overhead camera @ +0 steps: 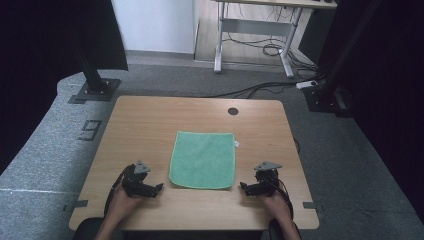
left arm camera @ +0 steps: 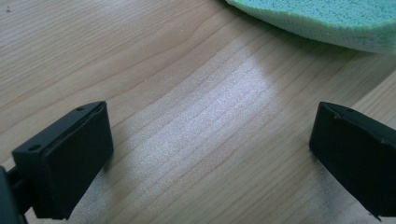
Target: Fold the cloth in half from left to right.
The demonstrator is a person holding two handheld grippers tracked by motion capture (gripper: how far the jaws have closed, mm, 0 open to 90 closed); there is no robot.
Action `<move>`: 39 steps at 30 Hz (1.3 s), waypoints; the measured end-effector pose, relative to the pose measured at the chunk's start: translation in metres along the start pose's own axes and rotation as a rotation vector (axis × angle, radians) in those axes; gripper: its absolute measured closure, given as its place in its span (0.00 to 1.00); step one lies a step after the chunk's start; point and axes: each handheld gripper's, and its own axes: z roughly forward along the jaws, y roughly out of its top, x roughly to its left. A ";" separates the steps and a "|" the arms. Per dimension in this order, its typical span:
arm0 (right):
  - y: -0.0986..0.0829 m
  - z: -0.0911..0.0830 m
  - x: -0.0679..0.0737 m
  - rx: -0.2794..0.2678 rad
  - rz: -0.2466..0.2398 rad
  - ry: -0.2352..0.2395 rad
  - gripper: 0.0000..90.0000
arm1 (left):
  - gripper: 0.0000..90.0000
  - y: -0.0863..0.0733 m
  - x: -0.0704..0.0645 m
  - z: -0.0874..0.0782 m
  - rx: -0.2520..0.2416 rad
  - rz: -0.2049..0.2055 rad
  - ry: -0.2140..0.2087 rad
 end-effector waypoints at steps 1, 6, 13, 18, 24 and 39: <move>0.001 0.000 0.001 0.000 0.001 0.003 0.00 | 0.00 0.000 0.000 0.000 0.000 0.000 0.000; 0.012 -0.003 0.010 -0.022 -0.007 0.018 0.00 | 0.00 0.000 0.000 0.000 0.000 0.000 -0.001; 0.029 -0.006 0.015 -0.040 -0.016 0.026 0.01 | 0.00 0.000 0.001 0.000 0.000 0.003 -0.004; 0.041 -0.004 0.018 -0.049 -0.011 0.041 0.01 | 0.00 0.000 0.001 0.000 0.000 0.004 -0.006; 0.043 0.010 0.030 -0.007 -0.043 0.046 0.01 | 0.00 0.001 0.003 0.000 0.007 0.009 -0.009; 0.026 0.019 0.027 0.058 -0.067 0.004 0.03 | 0.00 0.013 0.013 -0.001 -0.004 -0.019 0.007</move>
